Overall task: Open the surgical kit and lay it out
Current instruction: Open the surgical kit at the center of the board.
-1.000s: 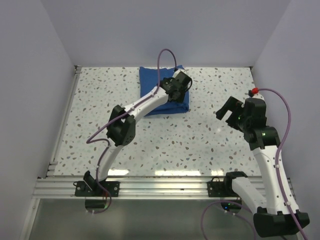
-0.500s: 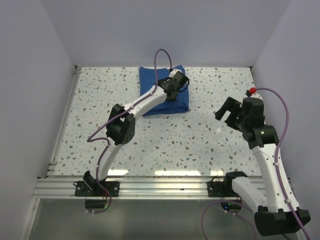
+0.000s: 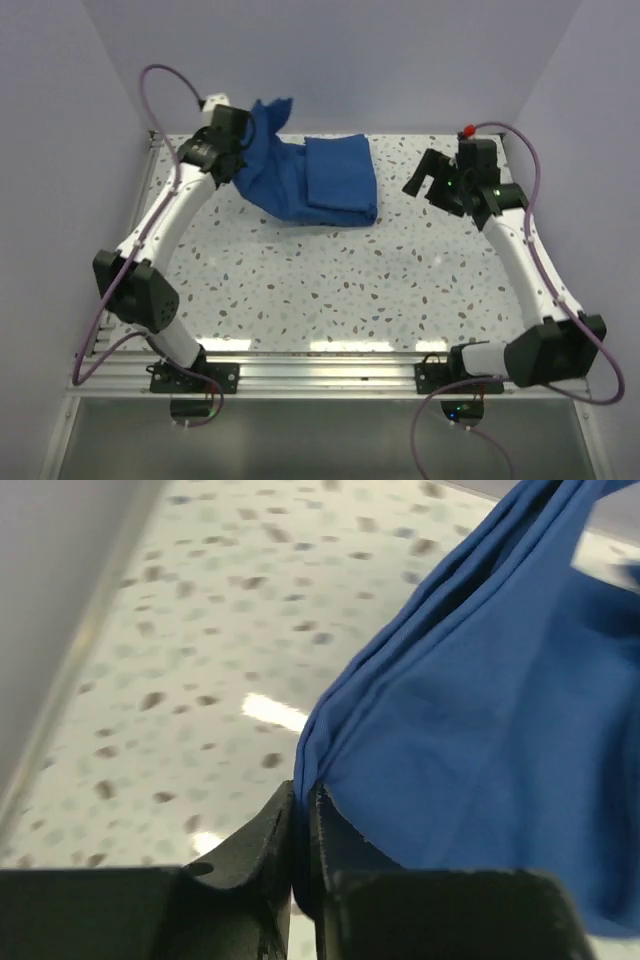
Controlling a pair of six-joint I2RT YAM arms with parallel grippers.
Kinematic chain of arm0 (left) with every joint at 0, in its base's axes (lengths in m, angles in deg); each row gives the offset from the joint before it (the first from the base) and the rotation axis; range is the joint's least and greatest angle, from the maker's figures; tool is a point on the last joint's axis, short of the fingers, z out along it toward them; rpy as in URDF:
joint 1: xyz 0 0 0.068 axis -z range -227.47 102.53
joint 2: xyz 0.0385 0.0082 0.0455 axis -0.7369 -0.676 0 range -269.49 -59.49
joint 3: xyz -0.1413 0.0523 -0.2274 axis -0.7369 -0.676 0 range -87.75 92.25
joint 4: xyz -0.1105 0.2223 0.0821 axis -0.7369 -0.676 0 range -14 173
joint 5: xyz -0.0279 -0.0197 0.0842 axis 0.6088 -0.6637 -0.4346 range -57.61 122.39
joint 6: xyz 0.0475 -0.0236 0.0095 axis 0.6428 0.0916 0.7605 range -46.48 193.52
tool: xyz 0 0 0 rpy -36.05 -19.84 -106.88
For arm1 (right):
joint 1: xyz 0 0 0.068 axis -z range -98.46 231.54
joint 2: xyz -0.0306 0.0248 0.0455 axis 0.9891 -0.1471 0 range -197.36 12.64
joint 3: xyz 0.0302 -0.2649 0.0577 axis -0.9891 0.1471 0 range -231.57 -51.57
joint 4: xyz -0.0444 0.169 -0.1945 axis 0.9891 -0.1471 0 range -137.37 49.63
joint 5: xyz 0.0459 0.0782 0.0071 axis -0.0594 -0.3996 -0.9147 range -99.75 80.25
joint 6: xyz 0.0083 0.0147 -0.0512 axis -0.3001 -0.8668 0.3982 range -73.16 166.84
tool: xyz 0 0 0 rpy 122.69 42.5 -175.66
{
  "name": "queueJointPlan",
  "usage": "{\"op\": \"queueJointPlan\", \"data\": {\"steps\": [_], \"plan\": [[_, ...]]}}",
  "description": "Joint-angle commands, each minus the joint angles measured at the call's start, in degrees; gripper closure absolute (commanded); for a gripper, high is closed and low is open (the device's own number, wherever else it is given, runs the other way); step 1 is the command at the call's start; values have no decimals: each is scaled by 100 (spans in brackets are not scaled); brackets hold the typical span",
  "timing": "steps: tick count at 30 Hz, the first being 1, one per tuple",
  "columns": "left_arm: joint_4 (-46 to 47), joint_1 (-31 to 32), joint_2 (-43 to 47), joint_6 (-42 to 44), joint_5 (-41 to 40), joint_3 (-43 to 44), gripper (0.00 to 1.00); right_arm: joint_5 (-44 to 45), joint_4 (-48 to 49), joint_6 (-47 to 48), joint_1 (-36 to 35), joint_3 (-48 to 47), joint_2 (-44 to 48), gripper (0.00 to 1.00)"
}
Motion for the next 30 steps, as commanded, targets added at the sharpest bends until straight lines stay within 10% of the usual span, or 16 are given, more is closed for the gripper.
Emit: {"op": "queueJointPlan", "data": {"steps": [1,2,3,10,30], "plan": [[383,-819,1079,18,-574,-1005,85,-450,72,442,-669,-1490,-1259,8],[392,-959,1194,0,-539,-1225,16,-371,-156,592,-880,-1920,-1620,9],[392,-1231,1352,17,-278,-1654,0,-213,-375,724,-1108,-2369,-2346,9],[471,-1523,1757,-264,366,-3098,0,333,-1555,1068,-2481,-5632,-4724,2],[243,-1523,2109,-378,1140,-3310,0,1343,-1221,1261,-3342,-6468,-6702,2]]}}
